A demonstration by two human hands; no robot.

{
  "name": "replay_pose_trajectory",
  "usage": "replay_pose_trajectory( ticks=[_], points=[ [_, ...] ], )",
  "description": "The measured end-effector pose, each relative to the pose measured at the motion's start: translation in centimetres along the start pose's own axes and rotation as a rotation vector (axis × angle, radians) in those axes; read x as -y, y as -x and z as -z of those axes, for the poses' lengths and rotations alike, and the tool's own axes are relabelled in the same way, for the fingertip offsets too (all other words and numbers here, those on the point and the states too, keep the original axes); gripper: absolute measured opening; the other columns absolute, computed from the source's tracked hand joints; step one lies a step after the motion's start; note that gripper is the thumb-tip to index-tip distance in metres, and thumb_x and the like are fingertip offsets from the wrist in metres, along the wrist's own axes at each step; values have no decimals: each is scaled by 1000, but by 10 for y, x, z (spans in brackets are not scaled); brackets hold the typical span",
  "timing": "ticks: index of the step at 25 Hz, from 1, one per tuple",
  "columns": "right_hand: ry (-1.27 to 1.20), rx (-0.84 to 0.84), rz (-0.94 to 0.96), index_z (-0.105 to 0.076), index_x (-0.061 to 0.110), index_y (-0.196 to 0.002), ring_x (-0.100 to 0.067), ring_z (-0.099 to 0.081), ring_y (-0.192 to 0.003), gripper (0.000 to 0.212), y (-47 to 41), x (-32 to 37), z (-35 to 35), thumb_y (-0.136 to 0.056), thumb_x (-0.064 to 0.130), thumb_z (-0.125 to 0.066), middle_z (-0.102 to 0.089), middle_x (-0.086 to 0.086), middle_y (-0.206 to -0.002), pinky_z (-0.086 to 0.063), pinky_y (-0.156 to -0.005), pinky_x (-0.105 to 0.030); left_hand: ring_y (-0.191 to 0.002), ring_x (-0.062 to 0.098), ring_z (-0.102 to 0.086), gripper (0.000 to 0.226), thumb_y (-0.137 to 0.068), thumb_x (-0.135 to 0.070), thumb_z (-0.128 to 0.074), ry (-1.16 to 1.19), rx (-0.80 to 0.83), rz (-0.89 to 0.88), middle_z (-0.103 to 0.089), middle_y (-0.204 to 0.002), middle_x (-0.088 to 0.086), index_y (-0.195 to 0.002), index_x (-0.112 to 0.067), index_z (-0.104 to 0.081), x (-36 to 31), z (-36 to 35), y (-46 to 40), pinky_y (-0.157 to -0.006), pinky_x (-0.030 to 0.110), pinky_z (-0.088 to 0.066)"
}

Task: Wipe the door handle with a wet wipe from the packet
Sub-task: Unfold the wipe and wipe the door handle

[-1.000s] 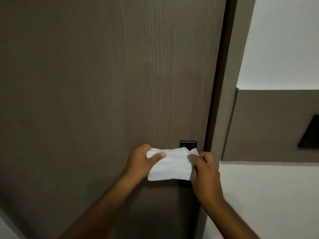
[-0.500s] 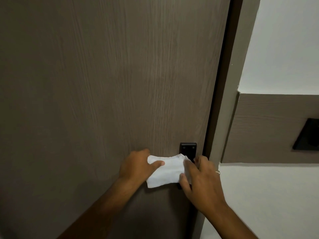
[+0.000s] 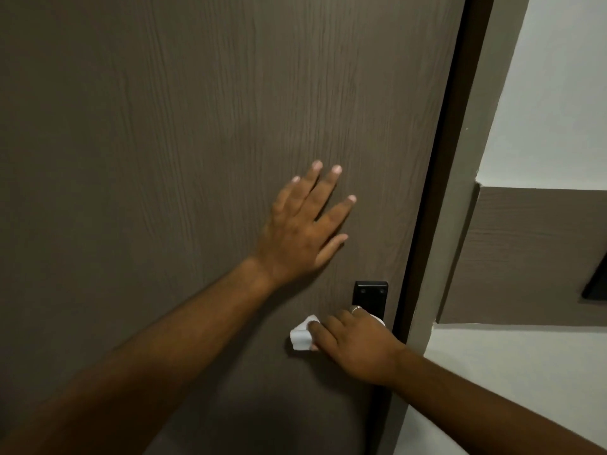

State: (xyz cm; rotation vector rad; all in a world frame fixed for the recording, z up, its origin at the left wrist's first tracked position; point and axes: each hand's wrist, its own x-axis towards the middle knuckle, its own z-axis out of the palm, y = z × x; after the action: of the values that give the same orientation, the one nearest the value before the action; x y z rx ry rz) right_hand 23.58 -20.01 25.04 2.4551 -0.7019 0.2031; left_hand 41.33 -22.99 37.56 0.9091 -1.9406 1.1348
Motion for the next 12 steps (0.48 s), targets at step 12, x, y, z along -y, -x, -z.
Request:
replay_pose_trajectory(
  ticks=[12],
  points=[
    [150,-84,207,-36,11,-146,-35,-30,-142,59,-35,19,-16,-91,30,-47,-36,-16,-154,-31,-109,-58,-144,41,-33,70,-94,-59,-42,-179,-73,-82,-38,-154,21,-151,-19,-36,14,-27,-3,-117,57,-17]
  ],
)
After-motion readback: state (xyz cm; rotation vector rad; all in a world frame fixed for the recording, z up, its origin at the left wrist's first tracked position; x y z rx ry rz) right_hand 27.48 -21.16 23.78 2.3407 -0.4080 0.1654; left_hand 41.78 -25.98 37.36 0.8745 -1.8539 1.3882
